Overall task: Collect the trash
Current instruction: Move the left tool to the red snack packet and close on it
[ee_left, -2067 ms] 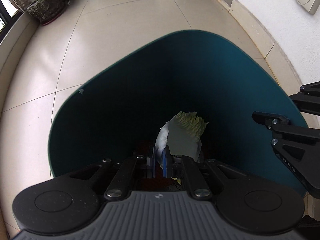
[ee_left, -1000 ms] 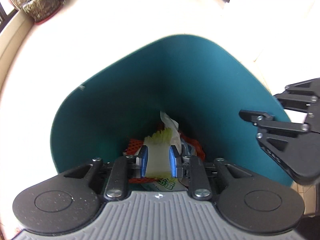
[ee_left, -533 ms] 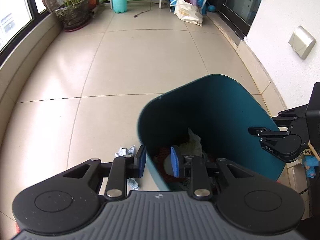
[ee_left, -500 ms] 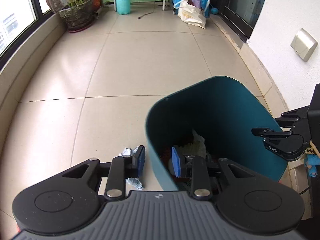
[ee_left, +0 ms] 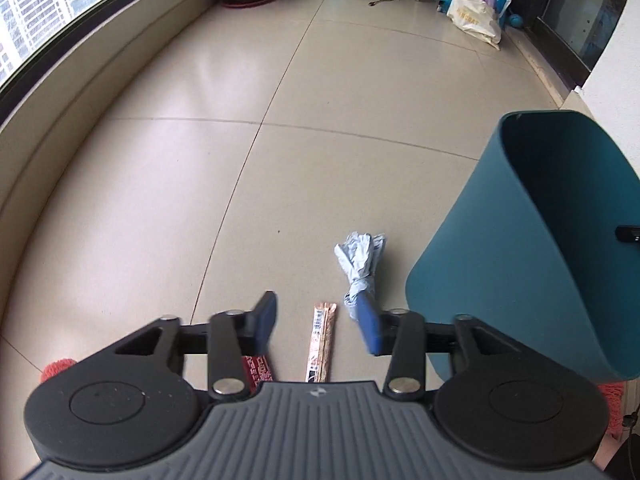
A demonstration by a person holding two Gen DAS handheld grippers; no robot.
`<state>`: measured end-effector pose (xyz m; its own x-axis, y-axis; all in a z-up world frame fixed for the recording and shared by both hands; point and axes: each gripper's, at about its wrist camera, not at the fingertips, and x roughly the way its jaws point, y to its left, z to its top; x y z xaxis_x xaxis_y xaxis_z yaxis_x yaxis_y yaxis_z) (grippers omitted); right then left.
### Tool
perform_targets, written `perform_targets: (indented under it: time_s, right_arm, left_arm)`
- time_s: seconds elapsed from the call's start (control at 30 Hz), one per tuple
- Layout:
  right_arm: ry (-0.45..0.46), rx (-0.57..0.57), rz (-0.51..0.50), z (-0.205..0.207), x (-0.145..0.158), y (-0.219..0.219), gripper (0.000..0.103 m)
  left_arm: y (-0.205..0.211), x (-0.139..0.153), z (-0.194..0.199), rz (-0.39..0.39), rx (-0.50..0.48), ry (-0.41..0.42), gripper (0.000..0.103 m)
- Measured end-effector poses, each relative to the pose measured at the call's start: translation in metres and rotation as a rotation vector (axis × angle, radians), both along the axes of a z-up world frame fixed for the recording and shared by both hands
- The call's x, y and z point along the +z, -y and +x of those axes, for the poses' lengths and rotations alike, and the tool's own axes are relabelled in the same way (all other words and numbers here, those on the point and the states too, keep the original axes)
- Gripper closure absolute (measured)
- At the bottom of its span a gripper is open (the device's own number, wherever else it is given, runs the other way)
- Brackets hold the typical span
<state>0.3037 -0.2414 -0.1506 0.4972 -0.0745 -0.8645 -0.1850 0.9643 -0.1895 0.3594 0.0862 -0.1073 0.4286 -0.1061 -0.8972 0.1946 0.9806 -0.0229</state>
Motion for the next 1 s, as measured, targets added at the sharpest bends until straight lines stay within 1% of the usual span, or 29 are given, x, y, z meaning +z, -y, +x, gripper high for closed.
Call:
perform_targets:
  time_s: [0.03,0.07,0.2,0.3,0.43,0.5,0.6,0.67,0.77,0.87,1.0]
  right_arm:
    - [-0.001,0.001,0.0,0.0,0.0,0.0,0.093]
    - [-0.003,0.001,0.001,0.0,0.0,0.0,0.093]
    - [-0.006,0.004,-0.004,0.001,0.0,-0.001,0.093]
    - [-0.009,0.002,-0.008,0.002,0.0,-0.002,0.093]
    - [-0.013,0.002,-0.015,0.003,-0.001,-0.003,0.093]
    - [-0.017,0.003,-0.017,0.003,-0.001,-0.004,0.093]
    - [-0.023,0.004,-0.027,0.004,-0.001,-0.006,0.092]
    - [-0.025,0.003,-0.029,0.005,-0.001,-0.006,0.092]
    - [-0.028,0.0,-0.03,0.007,-0.001,-0.006,0.092]
    - [-0.028,0.0,-0.033,0.007,-0.002,-0.006,0.092]
    - [-0.027,0.0,-0.035,0.007,-0.003,-0.006,0.092]
  left_arm:
    - [-0.006,-0.009,0.003,-0.006,0.014,-0.011,0.016]
    - [-0.012,-0.019,0.004,-0.016,0.026,-0.019,0.015]
    - [-0.033,-0.064,0.017,-0.037,0.09,-0.088,0.015]
    - [-0.048,-0.104,0.026,-0.033,0.158,-0.146,0.015]
    - [-0.062,-0.147,0.03,-0.028,0.222,-0.186,0.015]
    - [-0.071,-0.163,0.03,-0.068,0.237,-0.217,0.015]
    - [-0.078,-0.184,0.034,-0.121,0.274,-0.259,0.015]
    - [-0.078,-0.199,0.036,-0.128,0.303,-0.288,0.015]
    - [-0.082,-0.213,0.036,-0.097,0.31,-0.305,0.015]
    - [-0.082,-0.222,0.034,-0.071,0.302,-0.313,0.015]
    - [-0.08,-0.229,0.032,-0.013,0.295,-0.311,0.016]
